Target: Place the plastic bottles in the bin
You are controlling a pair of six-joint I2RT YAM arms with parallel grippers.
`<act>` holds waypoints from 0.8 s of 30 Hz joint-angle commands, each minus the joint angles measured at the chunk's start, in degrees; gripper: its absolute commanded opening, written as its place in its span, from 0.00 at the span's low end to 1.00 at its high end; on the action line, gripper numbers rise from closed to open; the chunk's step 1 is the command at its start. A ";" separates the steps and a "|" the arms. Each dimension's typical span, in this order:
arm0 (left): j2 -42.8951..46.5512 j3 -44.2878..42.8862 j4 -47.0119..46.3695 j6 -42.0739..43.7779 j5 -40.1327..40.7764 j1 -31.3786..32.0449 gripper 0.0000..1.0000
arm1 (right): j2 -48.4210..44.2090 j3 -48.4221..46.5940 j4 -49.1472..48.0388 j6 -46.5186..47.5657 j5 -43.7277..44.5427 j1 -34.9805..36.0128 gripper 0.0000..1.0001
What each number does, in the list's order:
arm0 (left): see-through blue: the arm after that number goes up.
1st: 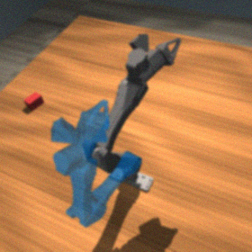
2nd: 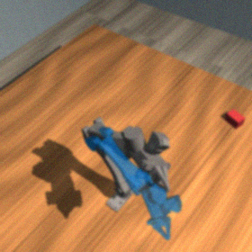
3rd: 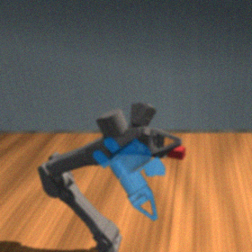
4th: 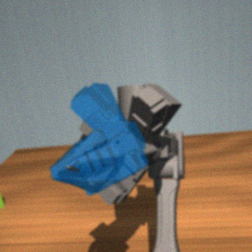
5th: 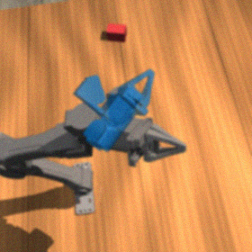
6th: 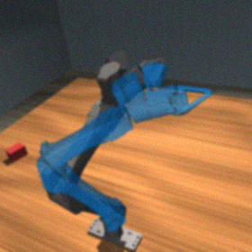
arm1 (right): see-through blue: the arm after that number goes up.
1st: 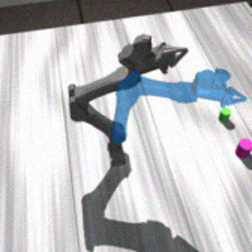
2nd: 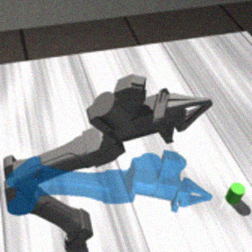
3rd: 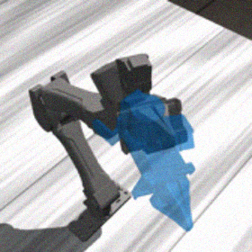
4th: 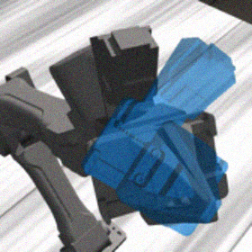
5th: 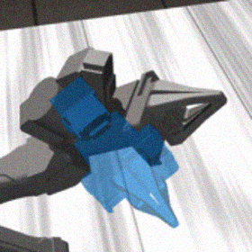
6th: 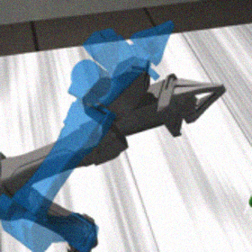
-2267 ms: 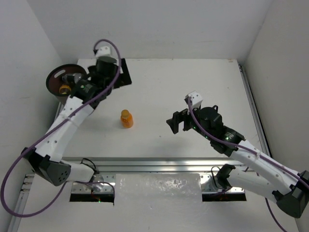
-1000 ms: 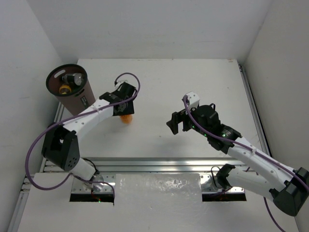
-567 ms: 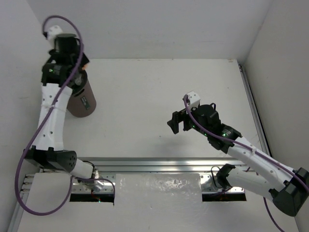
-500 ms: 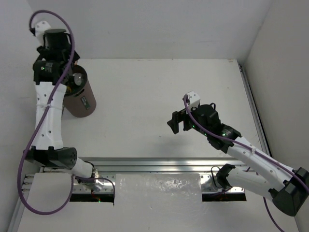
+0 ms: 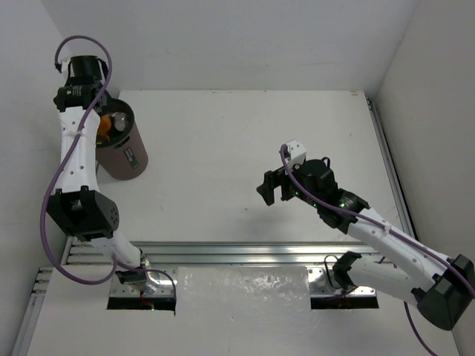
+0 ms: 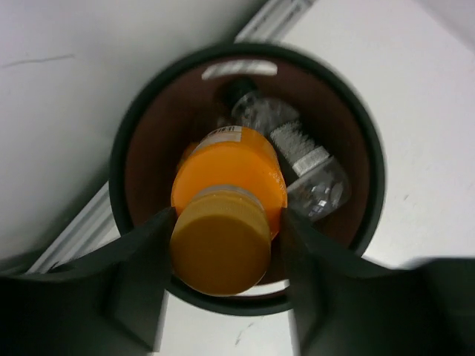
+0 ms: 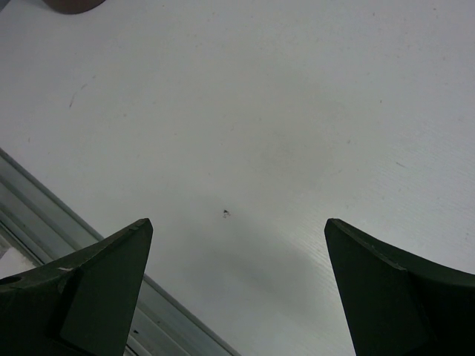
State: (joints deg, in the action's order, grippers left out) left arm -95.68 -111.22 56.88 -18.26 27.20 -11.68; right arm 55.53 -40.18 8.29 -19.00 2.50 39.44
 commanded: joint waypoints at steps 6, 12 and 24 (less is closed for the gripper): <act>4.45 3.55 -3.09 0.68 -2.33 -0.01 1.00 | 0.46 0.28 -1.70 0.72 -1.36 -0.42 0.99; 6.73 2.50 -2.57 0.16 -2.85 0.25 1.00 | 0.20 0.28 -1.53 0.99 -1.27 -0.42 0.99; 39.49 26.11 -16.79 1.65 -23.11 5.88 1.00 | -3.93 -8.06 14.33 -2.43 10.29 -0.33 0.99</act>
State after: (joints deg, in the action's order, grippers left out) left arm -64.53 -92.84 47.99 -17.74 16.10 -6.55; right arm 54.48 -42.30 15.64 -19.77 5.23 39.44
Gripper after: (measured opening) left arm 0.995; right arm 0.985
